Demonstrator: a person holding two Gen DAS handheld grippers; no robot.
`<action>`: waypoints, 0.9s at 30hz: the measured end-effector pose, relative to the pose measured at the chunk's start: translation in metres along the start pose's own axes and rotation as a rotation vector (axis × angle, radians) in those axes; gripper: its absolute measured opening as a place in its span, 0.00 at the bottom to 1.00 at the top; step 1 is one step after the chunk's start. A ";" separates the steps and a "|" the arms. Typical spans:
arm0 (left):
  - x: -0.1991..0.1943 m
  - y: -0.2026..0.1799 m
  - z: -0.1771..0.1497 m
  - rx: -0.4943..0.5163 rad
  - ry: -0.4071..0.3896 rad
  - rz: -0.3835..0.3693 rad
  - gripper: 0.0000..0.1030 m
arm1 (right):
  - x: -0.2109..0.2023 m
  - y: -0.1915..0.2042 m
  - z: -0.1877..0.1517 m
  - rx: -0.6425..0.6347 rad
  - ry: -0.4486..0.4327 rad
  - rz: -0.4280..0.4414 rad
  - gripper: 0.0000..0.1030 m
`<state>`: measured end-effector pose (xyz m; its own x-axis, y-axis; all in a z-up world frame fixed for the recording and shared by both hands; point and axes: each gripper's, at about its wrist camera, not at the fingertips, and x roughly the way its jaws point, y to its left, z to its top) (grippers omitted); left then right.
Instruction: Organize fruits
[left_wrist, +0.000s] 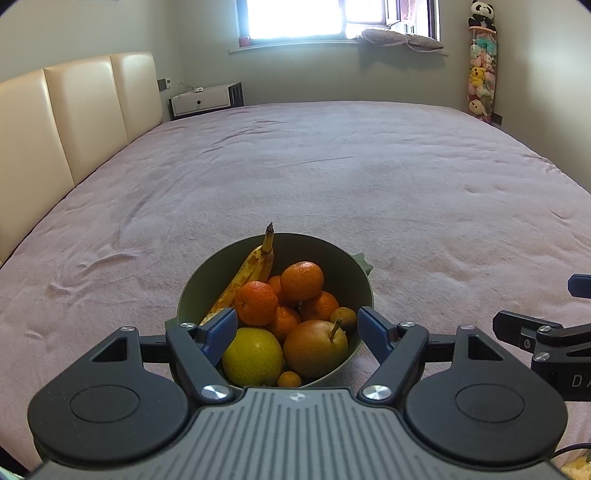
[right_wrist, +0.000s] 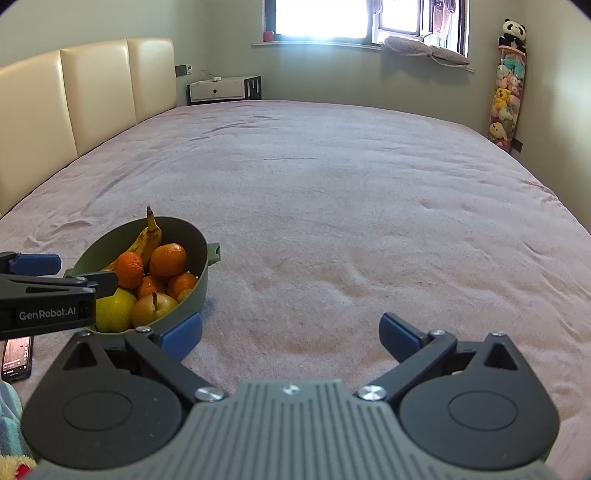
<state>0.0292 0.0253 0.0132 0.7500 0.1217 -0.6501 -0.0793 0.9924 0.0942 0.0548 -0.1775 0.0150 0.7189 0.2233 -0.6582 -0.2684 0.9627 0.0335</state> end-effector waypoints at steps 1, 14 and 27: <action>0.000 0.000 0.000 -0.001 0.000 0.000 0.85 | 0.000 0.000 0.000 0.001 0.000 -0.001 0.96; 0.001 -0.001 0.000 -0.002 0.001 0.000 0.85 | 0.000 -0.003 0.001 0.013 0.001 -0.005 0.96; 0.000 -0.003 0.000 -0.002 0.002 -0.004 0.85 | 0.001 -0.004 0.001 0.018 0.004 -0.009 0.96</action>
<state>0.0298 0.0224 0.0130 0.7489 0.1181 -0.6521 -0.0777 0.9929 0.0906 0.0574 -0.1809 0.0145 0.7187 0.2140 -0.6616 -0.2504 0.9673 0.0409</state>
